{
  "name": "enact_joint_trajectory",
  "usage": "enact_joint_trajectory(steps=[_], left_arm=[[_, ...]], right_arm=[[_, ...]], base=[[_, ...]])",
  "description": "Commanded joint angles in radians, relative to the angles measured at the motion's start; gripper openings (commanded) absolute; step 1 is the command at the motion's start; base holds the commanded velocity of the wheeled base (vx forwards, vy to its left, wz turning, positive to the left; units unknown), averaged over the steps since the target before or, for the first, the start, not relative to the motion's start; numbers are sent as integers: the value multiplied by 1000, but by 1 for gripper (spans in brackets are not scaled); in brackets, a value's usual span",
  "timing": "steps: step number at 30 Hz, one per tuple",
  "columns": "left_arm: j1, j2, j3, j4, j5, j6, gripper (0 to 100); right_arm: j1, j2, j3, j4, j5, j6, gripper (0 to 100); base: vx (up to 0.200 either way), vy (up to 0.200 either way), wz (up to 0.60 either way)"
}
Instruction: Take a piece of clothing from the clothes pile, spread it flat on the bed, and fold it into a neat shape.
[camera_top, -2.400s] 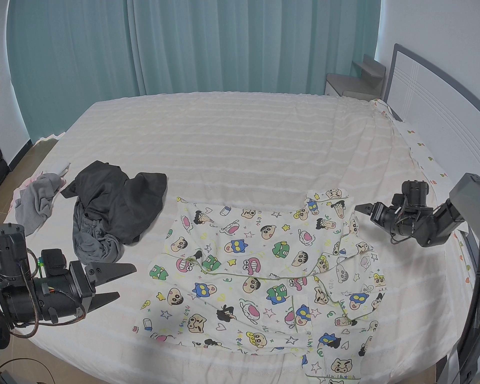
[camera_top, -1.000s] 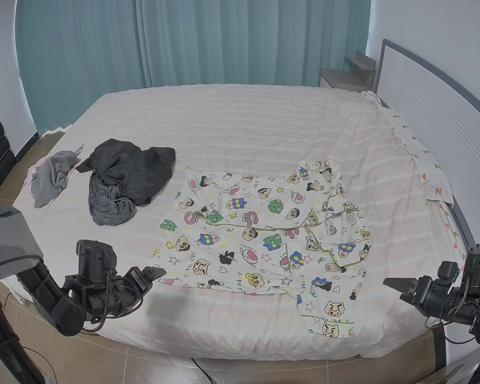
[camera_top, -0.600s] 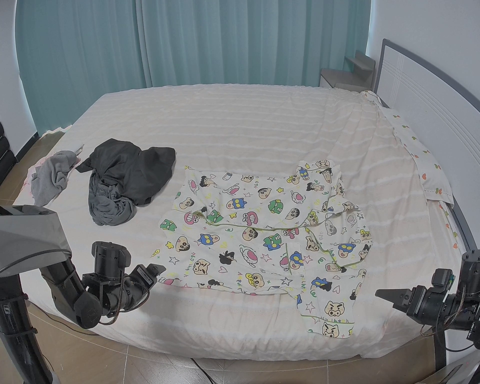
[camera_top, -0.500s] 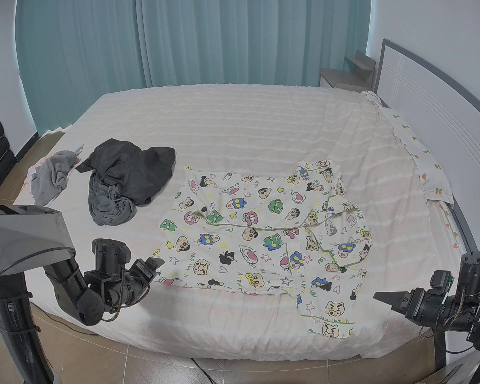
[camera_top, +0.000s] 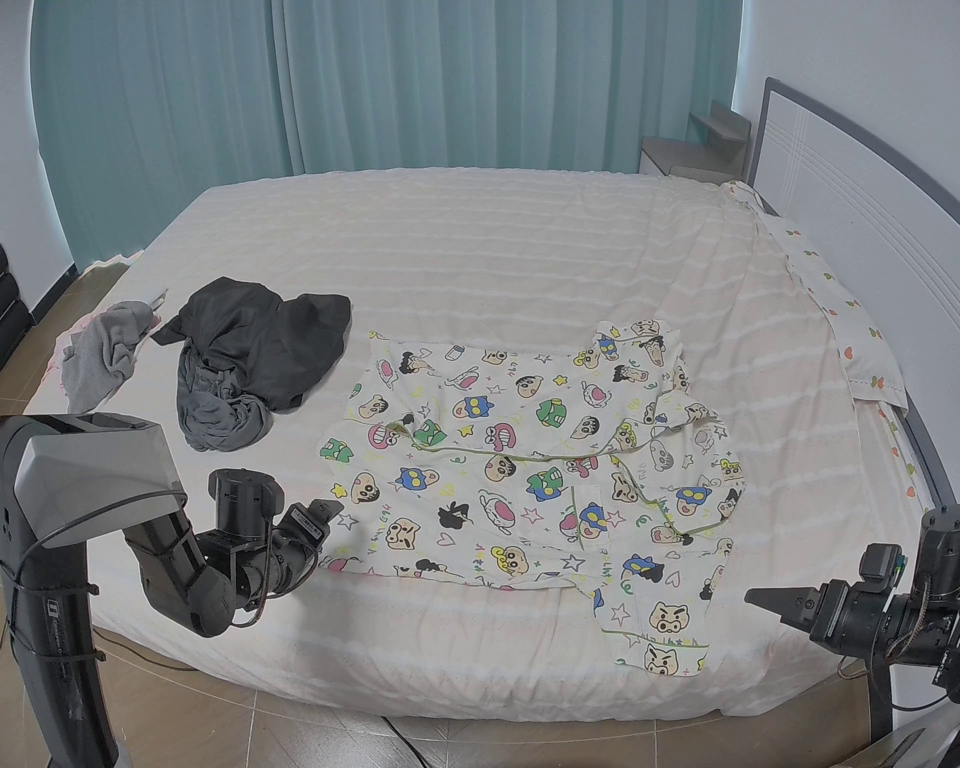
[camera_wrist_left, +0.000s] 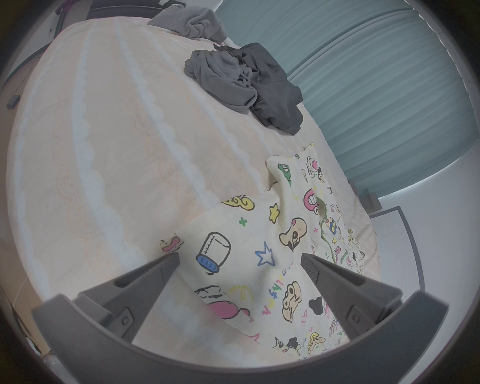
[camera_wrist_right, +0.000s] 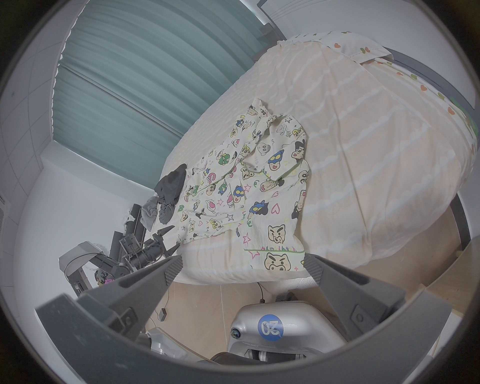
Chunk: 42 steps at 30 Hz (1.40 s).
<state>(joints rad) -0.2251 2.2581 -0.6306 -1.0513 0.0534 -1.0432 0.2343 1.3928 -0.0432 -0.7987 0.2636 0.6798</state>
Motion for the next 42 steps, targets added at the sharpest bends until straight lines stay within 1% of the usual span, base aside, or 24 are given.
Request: enact_joint_trajectory(steps=[1,7,13,33,34,42], left_arm=[[0,8,11,2,0,-1,100],[0,-34,62,2,-1,-1,100],[4,-37,65,2,-1,0,100],[4,44,-67,2,-1,20,100],[4,44,-69,2,-1,20,0],[-2,57,-70,-3,-3,22,0]], right_arm=[[0,5,0,0,0,1,100],[-1,5,0,0,0,1,100],[-1,6,0,0,0,1,100],[0,12,2,0,2,6,100],[0,14,2,0,2,6,100],[-4,58,2,0,3,9,100]], base=[[0,0,0],[0,0,0],[0,0,0],[0,0,0],[0,0,0],[0,0,0]])
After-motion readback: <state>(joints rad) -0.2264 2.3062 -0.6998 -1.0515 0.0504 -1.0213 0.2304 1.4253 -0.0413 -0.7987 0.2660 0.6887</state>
